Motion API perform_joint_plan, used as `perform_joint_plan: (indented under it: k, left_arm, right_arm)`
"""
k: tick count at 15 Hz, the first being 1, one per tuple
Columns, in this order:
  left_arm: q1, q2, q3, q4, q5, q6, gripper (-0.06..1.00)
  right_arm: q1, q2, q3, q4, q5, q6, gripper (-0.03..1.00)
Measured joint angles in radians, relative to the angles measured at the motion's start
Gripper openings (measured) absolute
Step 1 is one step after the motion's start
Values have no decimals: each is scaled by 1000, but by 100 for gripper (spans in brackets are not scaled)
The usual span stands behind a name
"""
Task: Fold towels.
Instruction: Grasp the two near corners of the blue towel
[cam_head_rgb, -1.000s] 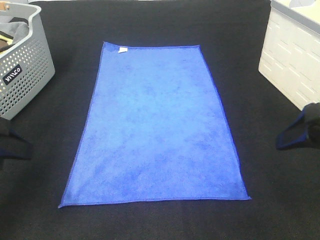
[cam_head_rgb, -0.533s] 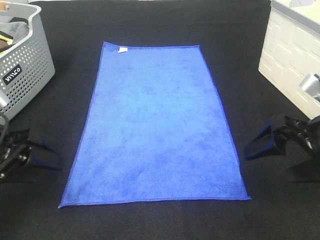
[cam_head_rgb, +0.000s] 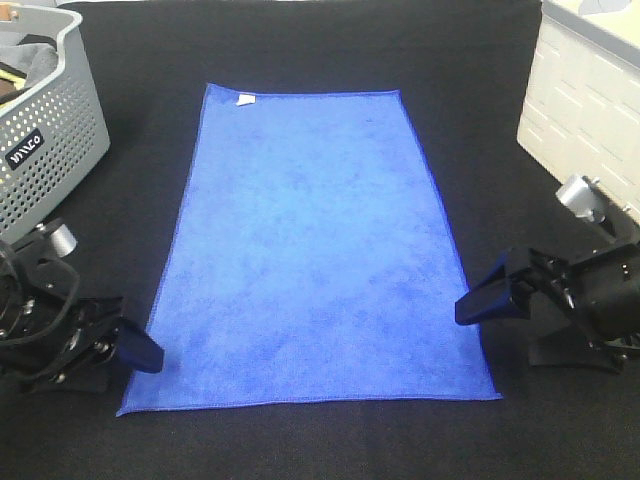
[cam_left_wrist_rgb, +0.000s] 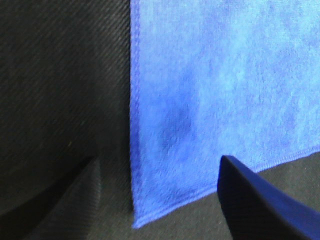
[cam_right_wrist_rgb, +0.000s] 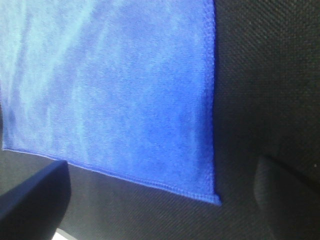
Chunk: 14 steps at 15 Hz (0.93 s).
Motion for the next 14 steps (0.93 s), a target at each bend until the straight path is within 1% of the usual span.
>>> perform_joint_plan:
  k: [2, 5, 6, 7, 8, 10, 12, 13, 14]
  left_arm:
    - [-20, 41, -37, -8, 3, 0, 64]
    - [-29, 95, -96, -22, 47, 0, 64]
    - [-29, 95, -96, -22, 47, 0, 64]
    - [-29, 117, -113, -28, 74, 0, 64]
    - [-29, 146, -142, -39, 120, 0, 64]
    - [-29, 169, -161, -43, 150, 2, 63]
    - [-29, 173, -164, -43, 147, 2, 57]
    - [-29, 178, -164, -42, 138, 2, 52]
    - [-29, 183, -164, -42, 134, 2, 40]
  right_arm:
    - [0, 62, -1, 51, -2, -64, 92]
    - [0, 127, -5, 151, 23, -174, 85]
    - [0, 127, -5, 151, 23, -174, 85]
    - [0, 142, -5, 183, 31, -202, 81]
    - [0, 164, -11, 208, 43, -237, 74]
    - [2, 200, -40, 212, 67, -259, 66]
    - [41, 224, -82, 206, 63, -256, 63]
    - [92, 235, -99, 203, 44, -215, 62]
    - [115, 235, -104, 203, 21, -170, 60]
